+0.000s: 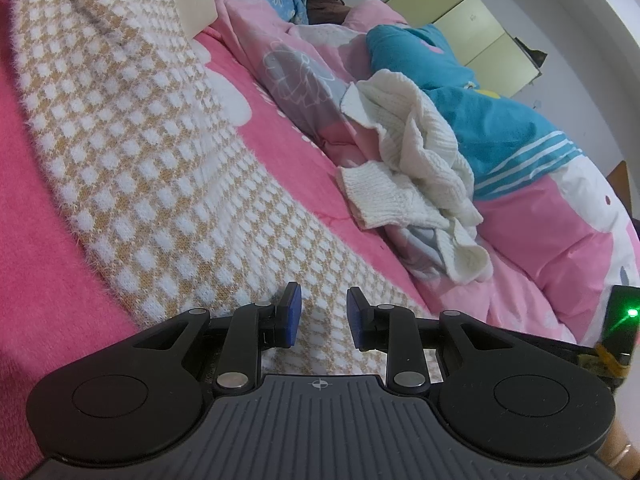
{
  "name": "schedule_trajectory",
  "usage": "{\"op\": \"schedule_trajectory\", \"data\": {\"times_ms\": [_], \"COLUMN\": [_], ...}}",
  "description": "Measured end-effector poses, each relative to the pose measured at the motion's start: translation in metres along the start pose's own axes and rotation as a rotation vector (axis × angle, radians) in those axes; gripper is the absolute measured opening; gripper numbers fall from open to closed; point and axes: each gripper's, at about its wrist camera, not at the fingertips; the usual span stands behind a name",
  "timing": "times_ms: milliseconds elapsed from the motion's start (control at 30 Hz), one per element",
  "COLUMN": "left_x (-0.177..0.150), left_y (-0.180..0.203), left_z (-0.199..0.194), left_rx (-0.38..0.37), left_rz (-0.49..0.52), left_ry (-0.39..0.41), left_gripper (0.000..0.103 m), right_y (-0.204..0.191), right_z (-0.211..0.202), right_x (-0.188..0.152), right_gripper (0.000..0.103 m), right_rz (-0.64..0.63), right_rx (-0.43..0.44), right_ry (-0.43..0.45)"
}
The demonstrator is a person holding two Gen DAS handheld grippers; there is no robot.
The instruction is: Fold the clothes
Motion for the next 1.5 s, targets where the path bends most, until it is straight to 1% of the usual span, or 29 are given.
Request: {"op": "schedule_trajectory", "data": {"times_ms": [67,167,267,333,467,533,567,600,633,833,967,1000,1067,1100,1133,1233,1333,1367,1433,1467,1500], "left_x": [0.000,0.000,0.001,0.001,0.000,0.000,0.000,0.000,0.000,0.001,0.003,0.003,0.003,0.003,0.003,0.004,0.004,0.005,0.005,0.005,0.005], "left_y": [0.000,-0.001,-0.001,-0.001,0.000,0.000,0.000,0.000,0.000,-0.002,-0.005,-0.005,-0.006,-0.006,-0.006,-0.006,-0.006,-0.006,-0.006,-0.006,-0.006], "left_z": [0.000,0.000,0.000,0.000,0.000,0.000,-0.001,-0.001,-0.001,-0.003,-0.006,-0.007,-0.007,-0.007,-0.007,-0.008,-0.008,-0.009,-0.009,-0.009,-0.009], "left_rx": [-0.001,-0.003,-0.003,-0.001,-0.001,-0.001,-0.001,-0.001,-0.001,-0.004,-0.008,-0.007,-0.007,-0.006,-0.006,-0.003,0.003,0.005,0.009,0.010,0.012], "left_rz": [0.001,-0.001,-0.001,-0.001,-0.001,-0.001,-0.001,-0.001,-0.001,-0.017,-0.042,-0.046,-0.049,-0.049,-0.049,-0.053,-0.058,-0.060,-0.061,-0.061,-0.059], "left_ry": [0.000,0.000,-0.001,-0.001,0.001,0.001,0.001,0.002,0.002,0.011,0.024,0.030,0.034,0.035,0.036,0.042,0.051,0.057,0.064,0.066,0.068], "left_gripper": [0.027,0.027,0.027,0.027,0.027,0.027,0.027,0.027,0.027,0.027,0.027,0.027,0.027,0.027,0.027,0.027,0.027,0.027,0.027,0.027,0.027], "right_y": [0.002,0.013,0.023,0.036,0.036,0.034,0.033,0.032,0.031,0.024,0.029,0.037,0.057,0.065,0.072,0.066,0.036,0.024,0.001,-0.003,-0.005], "right_z": [-0.003,-0.014,-0.025,-0.045,-0.073,-0.070,-0.068,-0.065,-0.062,-0.047,-0.067,-0.067,-0.056,-0.055,-0.058,-0.078,-0.093,-0.094,-0.089,-0.082,-0.075], "right_x": [0.000,-0.001,-0.002,-0.007,-0.024,-0.029,-0.032,-0.034,-0.036,-0.051,-0.051,-0.054,-0.063,-0.067,-0.070,-0.070,-0.067,-0.067,-0.073,-0.080,-0.087], "right_gripper": [0.018,0.023,0.023,0.023,0.021,0.019,0.016,0.002,0.000,0.000,0.000,0.000,0.000,0.000,0.000,0.001,0.001,0.002,0.004,0.003,0.001], "right_rz": [0.022,0.090,0.158,0.214,0.176,0.170,0.169,0.167,0.165,0.154,0.189,0.219,0.307,0.362,0.433,0.495,0.408,0.371,0.280,0.264,0.257], "right_rx": [-0.018,-0.020,-0.022,-0.034,-0.033,-0.057,-0.070,-0.083,-0.097,-0.178,-0.233,-0.248,-0.308,-0.316,-0.301,-0.218,-0.032,0.014,0.021,-0.002,-0.031], "right_ry": [0.025,0.060,0.096,0.129,0.116,0.099,0.089,0.079,0.070,0.012,0.086,0.086,0.048,0.048,0.067,0.114,0.109,0.098,0.038,0.002,-0.036]}}
Point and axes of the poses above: each gripper's, at about its wrist camera, not at the fingertips, and z roughly the way its jaws point, y to its right, x to its top, and after that the axes turned 14 degrees about -z, right-handed
